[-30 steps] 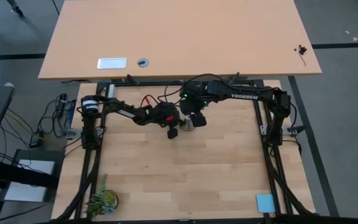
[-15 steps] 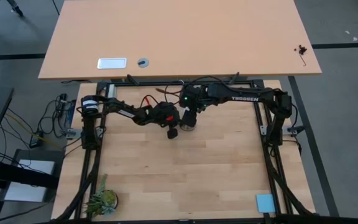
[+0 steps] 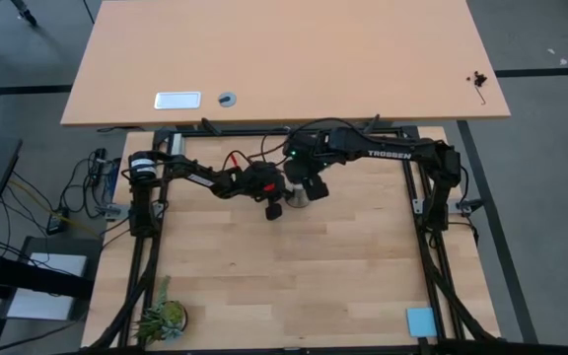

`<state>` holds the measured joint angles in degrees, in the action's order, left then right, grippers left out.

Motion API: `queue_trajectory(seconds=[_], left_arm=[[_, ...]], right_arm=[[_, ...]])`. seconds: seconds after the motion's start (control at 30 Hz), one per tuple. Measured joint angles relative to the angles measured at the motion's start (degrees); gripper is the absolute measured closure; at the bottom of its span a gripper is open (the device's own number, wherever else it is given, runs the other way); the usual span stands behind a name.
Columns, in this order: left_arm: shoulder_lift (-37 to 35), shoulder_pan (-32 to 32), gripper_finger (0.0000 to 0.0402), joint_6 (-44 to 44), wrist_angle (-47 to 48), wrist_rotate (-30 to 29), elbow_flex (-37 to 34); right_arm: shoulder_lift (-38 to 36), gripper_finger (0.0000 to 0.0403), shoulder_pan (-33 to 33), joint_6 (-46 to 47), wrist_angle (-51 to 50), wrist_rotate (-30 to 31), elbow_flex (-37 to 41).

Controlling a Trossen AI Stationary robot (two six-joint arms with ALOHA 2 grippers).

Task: Screw lightbulb
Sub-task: Insert the white lightbulb into the gold lamp

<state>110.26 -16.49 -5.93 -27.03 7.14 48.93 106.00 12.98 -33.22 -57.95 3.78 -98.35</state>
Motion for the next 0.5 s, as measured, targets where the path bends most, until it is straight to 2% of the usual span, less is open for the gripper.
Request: queue_trajectory(seconds=[0.07,0.2,0.37,0.5], left_arm=[[0.02,0.0,0.04,0.0,0.0,0.0,-0.02],[0.02,0.0,0.04,0.0,0.02,0.0,0.0],[0.02,0.0,0.04,-0.02,0.0,0.0,0.0],[0.02,0.0,0.04,-0.02,-0.04,-0.01,0.0]], right_arm=[[-0.01,0.0173,0.46,-4.41,0.01,-0.33,0.0],[-0.03,0.018,0.89,-5.18,-0.01,-0.38,-0.02],[-0.03,0.0185,-0.26,-1.7,-1.35,-0.42,-0.02],[-0.05,0.0183,-1.99,2.94,-4.11,3.58,-0.04]])
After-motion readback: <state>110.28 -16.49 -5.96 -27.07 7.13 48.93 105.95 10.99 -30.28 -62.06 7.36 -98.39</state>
